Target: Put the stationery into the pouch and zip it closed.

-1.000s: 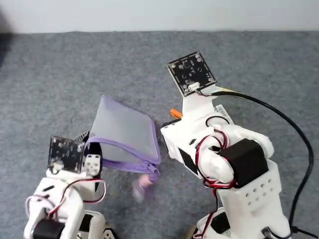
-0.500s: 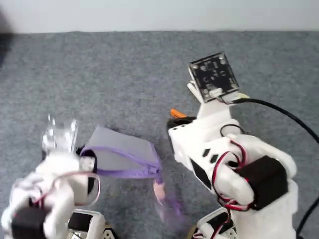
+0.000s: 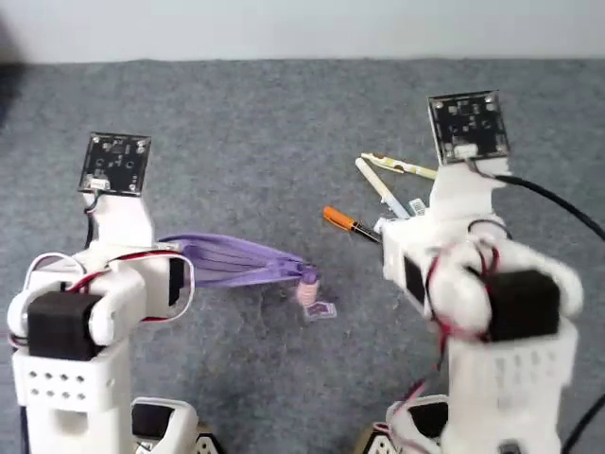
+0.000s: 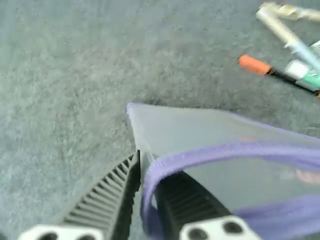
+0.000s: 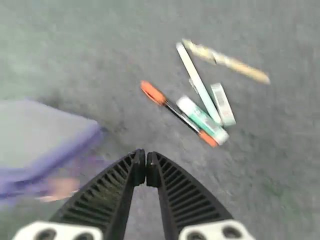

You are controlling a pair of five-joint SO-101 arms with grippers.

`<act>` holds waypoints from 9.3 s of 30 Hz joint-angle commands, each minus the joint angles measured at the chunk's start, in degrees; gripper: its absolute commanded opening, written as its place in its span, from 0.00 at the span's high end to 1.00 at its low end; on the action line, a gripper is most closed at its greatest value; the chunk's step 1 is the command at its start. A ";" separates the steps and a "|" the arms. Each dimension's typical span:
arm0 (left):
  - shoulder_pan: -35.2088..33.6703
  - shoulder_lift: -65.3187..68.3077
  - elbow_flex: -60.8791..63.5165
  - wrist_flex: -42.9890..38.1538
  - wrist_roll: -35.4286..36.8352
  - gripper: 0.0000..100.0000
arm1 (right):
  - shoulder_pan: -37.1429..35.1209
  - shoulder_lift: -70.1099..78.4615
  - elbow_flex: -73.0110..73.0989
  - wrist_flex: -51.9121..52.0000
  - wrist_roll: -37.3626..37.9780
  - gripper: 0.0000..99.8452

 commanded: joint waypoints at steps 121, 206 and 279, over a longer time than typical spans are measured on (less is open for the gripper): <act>0.88 20.48 -10.42 0.70 12.40 0.99 | -36.35 9.54 -19.96 -39.08 -3.96 0.99; 0.44 20.48 -10.33 0.62 12.40 0.99 | 5.93 17.45 8.44 -32.84 7.56 0.87; 0.79 20.40 -10.24 0.53 12.40 0.99 | 10.07 49.80 -29.45 2.77 13.71 0.99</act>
